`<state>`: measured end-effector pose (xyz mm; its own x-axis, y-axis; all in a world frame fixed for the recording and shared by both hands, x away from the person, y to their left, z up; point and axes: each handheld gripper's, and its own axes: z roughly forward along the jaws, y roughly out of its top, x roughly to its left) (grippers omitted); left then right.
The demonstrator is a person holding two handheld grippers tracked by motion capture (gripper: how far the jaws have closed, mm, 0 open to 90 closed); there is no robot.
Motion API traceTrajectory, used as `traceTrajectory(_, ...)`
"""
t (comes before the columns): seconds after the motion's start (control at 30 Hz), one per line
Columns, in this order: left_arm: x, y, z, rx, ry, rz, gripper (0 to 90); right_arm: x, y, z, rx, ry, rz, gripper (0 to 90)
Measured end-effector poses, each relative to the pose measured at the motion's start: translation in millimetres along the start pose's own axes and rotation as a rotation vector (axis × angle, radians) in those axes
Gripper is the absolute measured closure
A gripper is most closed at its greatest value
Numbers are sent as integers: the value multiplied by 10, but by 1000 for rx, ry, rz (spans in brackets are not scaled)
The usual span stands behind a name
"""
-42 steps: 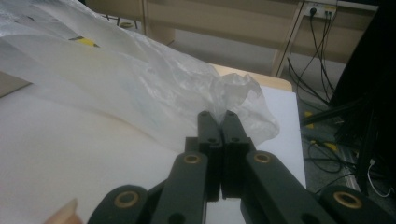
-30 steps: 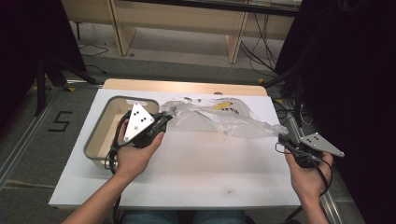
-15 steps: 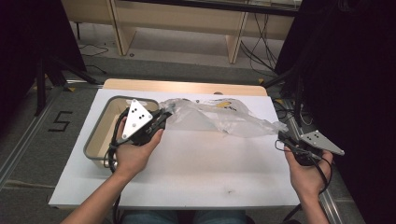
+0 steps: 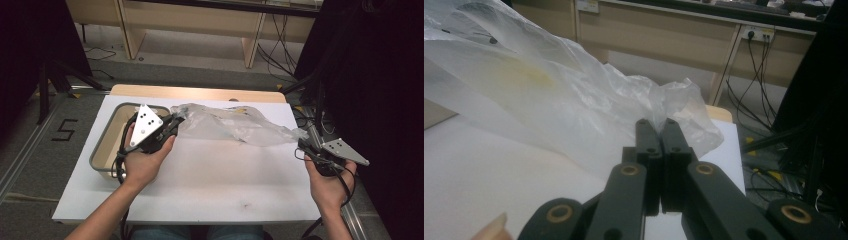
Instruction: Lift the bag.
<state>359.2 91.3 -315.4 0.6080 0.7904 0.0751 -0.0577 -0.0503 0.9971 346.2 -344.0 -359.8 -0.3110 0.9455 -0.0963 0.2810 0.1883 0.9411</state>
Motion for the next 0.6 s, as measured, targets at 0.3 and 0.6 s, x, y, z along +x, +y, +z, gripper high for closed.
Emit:
traceTrajectory(0.3, 2, 17, 14, -5, -1, -1, 887, -9, 38, -21, -27, -13, -4, 896)
traceTrajectory(0.6, -7, 32, 22, -12, -2, -6, 887, -19, 103, -87, -61, -30, -7, 896)
